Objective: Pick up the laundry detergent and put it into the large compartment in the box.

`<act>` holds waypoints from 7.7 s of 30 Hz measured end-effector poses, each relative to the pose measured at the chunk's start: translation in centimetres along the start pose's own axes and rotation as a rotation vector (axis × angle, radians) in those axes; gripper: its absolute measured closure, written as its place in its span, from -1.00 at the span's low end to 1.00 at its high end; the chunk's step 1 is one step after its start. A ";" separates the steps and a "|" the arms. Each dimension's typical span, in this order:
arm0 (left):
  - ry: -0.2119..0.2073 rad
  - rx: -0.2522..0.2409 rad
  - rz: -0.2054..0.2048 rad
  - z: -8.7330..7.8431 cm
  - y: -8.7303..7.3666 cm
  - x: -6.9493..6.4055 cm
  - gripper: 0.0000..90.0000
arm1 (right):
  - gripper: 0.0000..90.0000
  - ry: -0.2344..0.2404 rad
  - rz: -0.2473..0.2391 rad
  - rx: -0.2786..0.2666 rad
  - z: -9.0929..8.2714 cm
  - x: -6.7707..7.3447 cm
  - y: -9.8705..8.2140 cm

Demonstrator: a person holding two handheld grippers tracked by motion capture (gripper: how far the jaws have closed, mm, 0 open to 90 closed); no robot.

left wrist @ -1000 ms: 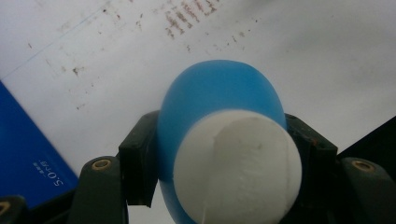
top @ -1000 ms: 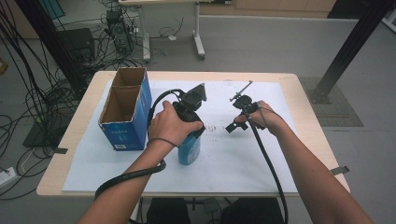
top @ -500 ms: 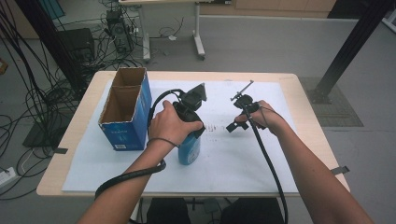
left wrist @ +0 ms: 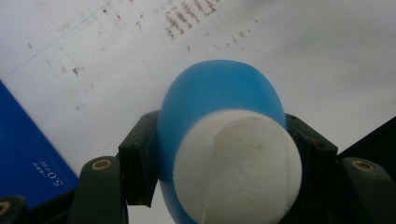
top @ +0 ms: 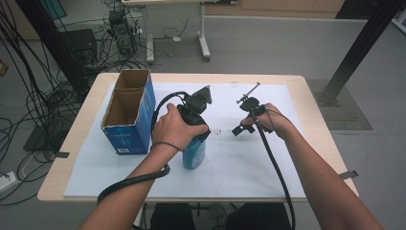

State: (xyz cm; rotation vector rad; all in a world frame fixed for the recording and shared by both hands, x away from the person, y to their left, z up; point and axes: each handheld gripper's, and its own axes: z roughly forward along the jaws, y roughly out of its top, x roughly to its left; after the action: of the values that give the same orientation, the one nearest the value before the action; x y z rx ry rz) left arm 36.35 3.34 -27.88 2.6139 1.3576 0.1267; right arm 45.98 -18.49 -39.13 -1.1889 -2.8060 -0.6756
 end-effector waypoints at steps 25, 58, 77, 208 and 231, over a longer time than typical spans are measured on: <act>0.001 -0.005 -0.003 0.0 -0.1 -0.1 -0.16 | -0.82 -0.004 0.000 -0.004 -0.2 0.0 -0.1; 0.004 -0.018 0.002 0.0 -0.2 -0.1 -0.16 | -0.82 -0.006 0.001 -0.004 -0.2 0.0 -0.1; 0.026 -0.094 0.000 -5.0 0.9 -0.7 -0.16 | -0.81 -0.013 0.001 -0.005 -0.4 0.2 -0.1; 0.170 -0.163 -0.579 -18.9 -1.8 18.6 -0.16 | -0.81 -0.008 0.021 -0.020 -0.9 0.0 -0.4; 0.174 -0.115 -0.541 -14.1 -2.8 19.0 -0.16 | -0.82 0.000 0.030 -0.027 -1.0 -0.1 -0.8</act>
State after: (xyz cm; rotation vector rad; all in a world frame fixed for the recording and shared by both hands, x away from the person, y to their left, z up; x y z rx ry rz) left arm 42.77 22.29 -14.90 2.0935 1.9939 0.3428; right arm 45.36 -19.38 -38.55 -1.2324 -2.7824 -0.7130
